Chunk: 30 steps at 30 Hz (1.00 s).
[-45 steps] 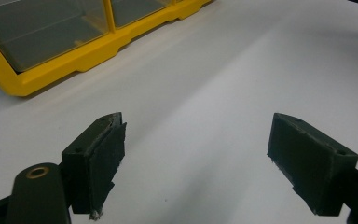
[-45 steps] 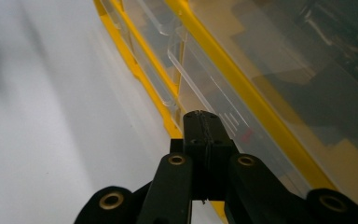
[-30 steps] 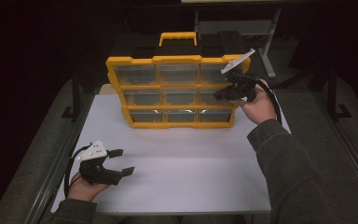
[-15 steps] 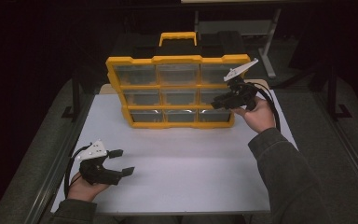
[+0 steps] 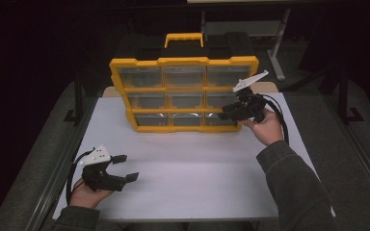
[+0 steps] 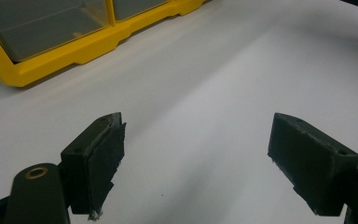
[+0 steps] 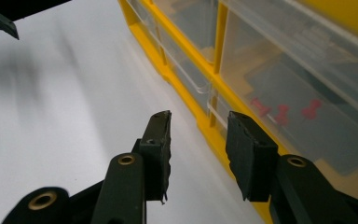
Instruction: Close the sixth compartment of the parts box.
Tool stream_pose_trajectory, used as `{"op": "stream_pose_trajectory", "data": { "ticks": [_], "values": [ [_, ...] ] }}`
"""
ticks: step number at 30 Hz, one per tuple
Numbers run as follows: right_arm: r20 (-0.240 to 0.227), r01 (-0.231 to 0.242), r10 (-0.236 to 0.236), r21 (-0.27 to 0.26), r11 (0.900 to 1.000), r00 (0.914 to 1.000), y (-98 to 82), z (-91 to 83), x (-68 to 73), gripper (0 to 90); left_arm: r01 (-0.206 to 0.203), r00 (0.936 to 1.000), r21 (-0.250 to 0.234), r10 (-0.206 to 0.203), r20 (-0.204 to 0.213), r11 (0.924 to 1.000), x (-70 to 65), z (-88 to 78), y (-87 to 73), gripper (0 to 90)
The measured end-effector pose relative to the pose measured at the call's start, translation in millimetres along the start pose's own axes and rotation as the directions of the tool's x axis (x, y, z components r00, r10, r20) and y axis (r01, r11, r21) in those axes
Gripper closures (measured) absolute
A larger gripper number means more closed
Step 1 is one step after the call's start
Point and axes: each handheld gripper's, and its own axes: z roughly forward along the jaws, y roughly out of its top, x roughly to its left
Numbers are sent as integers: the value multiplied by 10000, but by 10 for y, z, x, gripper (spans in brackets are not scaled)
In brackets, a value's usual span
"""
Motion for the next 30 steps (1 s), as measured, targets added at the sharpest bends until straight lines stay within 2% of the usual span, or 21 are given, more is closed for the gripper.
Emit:
{"op": "stream_pose_trajectory", "data": {
  "ticks": [13,27,30],
  "values": [
    [-111,-85,82,-268,9996,9999,-242,30,43,488,-16,10000,64,16,1,10000,3,6,-2,180],
    [-150,-543,535,-583,9968,9985,-557,-27,27,433,25,10000,116,-25,18,9999,15,44,-28,181],
    [-84,-592,588,-691,9958,9982,-611,-52,21,420,140,9999,146,-141,32,9998,8,54,-36,181]
  ]
}}
